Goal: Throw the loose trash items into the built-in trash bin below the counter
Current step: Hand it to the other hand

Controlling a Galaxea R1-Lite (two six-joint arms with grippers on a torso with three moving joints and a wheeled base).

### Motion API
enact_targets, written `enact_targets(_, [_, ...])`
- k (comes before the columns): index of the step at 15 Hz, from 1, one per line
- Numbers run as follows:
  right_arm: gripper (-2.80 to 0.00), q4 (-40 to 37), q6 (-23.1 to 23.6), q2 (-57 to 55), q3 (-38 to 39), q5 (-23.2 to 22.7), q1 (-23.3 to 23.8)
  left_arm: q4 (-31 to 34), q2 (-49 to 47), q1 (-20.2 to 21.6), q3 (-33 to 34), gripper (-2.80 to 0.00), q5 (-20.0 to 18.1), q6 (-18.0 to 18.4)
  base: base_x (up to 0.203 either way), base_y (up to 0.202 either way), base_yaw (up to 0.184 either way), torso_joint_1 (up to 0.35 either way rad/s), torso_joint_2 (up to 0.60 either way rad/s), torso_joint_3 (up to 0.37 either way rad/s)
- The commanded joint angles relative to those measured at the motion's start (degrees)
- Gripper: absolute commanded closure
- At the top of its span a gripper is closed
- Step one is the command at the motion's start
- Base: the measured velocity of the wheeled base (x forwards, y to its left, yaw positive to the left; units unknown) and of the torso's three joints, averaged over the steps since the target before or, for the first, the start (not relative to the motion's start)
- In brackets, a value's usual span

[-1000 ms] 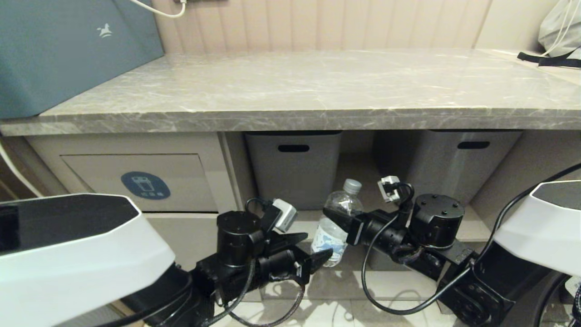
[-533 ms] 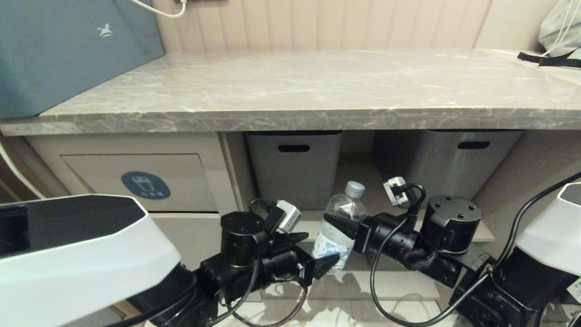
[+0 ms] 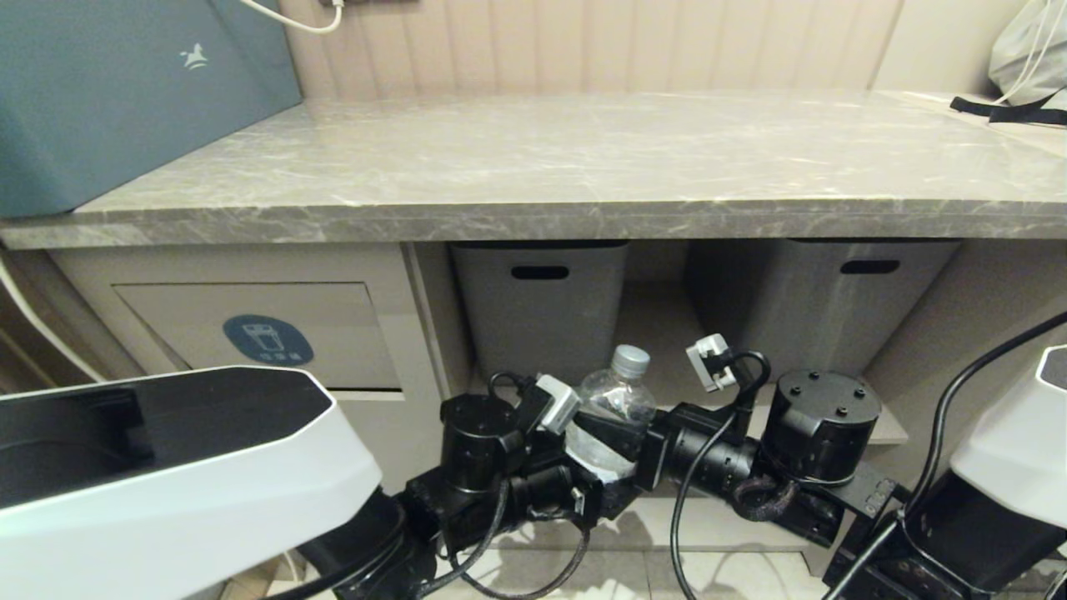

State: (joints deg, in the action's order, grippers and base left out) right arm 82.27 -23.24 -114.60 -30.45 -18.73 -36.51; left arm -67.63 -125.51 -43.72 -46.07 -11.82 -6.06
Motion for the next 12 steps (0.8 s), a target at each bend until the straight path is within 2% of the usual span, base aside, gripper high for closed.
enact_targets(1, [0.00, 0.3, -0.2, -0.2, 0.3, -0.6, -0.7, -0.5, -1.4, 0.0, -1.4, -2.80, 0.0, -0.1, 0.000, 0.000, 0.000, 0.000, 0.00, 0.000])
enact_targets(2, [0.00, 0.3, -0.2, -0.2, 0.5, -0.9, -0.7, -0.5, -1.8, 0.0, -2.3, -2.80, 0.0, 0.0, 0.000, 0.000, 0.000, 0.000, 0.00, 0.000])
enact_targets(3, [0.00, 0.3, -0.2, -0.5, 0.7, -1.1, -0.7, -0.5, -2.0, -0.1, -2.8, 0.00, 0.1, 0.1, 0.000, 0.000, 0.000, 0.000, 0.00, 0.000])
enact_targets(8, [0.00, 0.4, -0.2, -0.9, 0.6, -0.8, -0.7, -0.6, -1.3, 0.1, -2.4, 0.00, 0.3, -0.4, 0.000, 0.000, 0.000, 0.000, 0.00, 0.000])
enact_targets(9, [-2.80, 0.5, 0.1, -1.5, 0.7, -0.5, -0.6, -0.5, -1.0, 0.5, -2.4, 0.00, 0.4, -0.4, 0.000, 0.000, 0.000, 0.000, 0.00, 0.000])
enact_targets(12, [-2.80, 0.8, 0.5, -1.5, 1.7, -0.4, -0.6, -0.5, -0.2, 1.8, -2.2, 0.00, 0.4, -0.4, 0.000, 0.000, 0.000, 0.000, 0.00, 0.000])
